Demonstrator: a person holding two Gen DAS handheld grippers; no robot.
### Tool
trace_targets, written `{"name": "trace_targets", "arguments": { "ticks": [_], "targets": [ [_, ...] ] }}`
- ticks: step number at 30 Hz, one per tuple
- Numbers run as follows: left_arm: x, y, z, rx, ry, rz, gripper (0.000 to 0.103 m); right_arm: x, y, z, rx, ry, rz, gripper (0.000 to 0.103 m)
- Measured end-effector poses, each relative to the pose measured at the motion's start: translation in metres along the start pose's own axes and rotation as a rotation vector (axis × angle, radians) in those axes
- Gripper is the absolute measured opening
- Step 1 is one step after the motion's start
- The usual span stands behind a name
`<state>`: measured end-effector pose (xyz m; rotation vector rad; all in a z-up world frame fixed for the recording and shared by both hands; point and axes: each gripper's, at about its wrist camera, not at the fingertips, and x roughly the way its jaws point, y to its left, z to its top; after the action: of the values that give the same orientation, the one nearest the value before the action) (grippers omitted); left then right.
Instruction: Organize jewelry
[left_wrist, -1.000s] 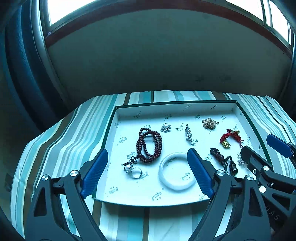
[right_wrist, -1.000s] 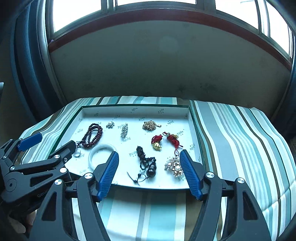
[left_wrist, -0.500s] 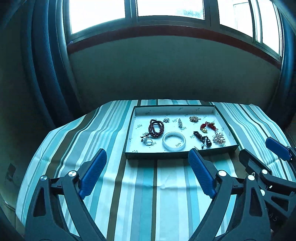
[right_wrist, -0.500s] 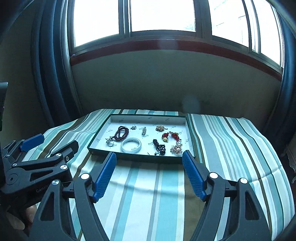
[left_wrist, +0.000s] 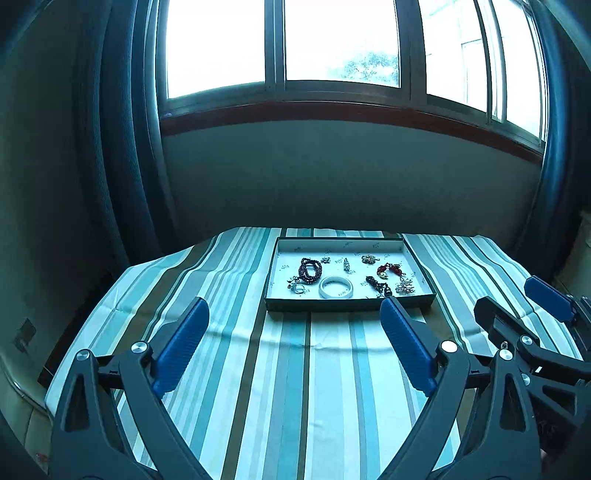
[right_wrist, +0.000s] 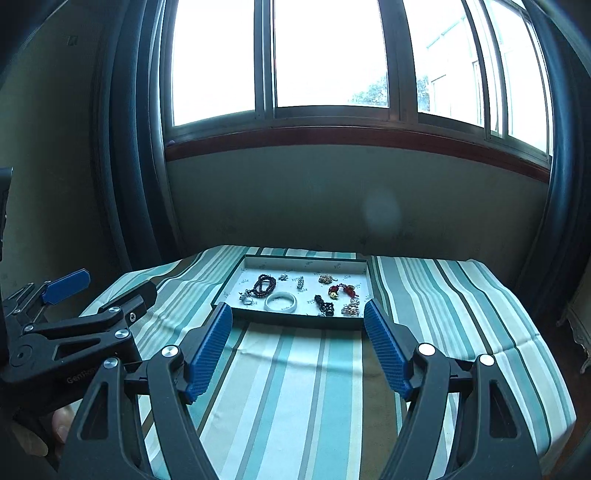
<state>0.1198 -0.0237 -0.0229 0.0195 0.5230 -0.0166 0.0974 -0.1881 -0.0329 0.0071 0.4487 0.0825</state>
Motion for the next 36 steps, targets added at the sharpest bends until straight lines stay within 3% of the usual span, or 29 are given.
{"name": "trace_targets", "arguments": {
  "ticks": [13, 36],
  "targets": [
    [-0.041, 0.009, 0.003, -0.015, -0.068, -0.002, 0.094, -0.029, 0.010, 0.003, -0.023, -0.061, 0.005, 0.073],
    [-0.049, 0.012, 0.001, -0.022, -0.079, 0.001, 0.094, -0.038, 0.014, 0.004, -0.038, -0.084, 0.005, 0.073]
  ]
}}
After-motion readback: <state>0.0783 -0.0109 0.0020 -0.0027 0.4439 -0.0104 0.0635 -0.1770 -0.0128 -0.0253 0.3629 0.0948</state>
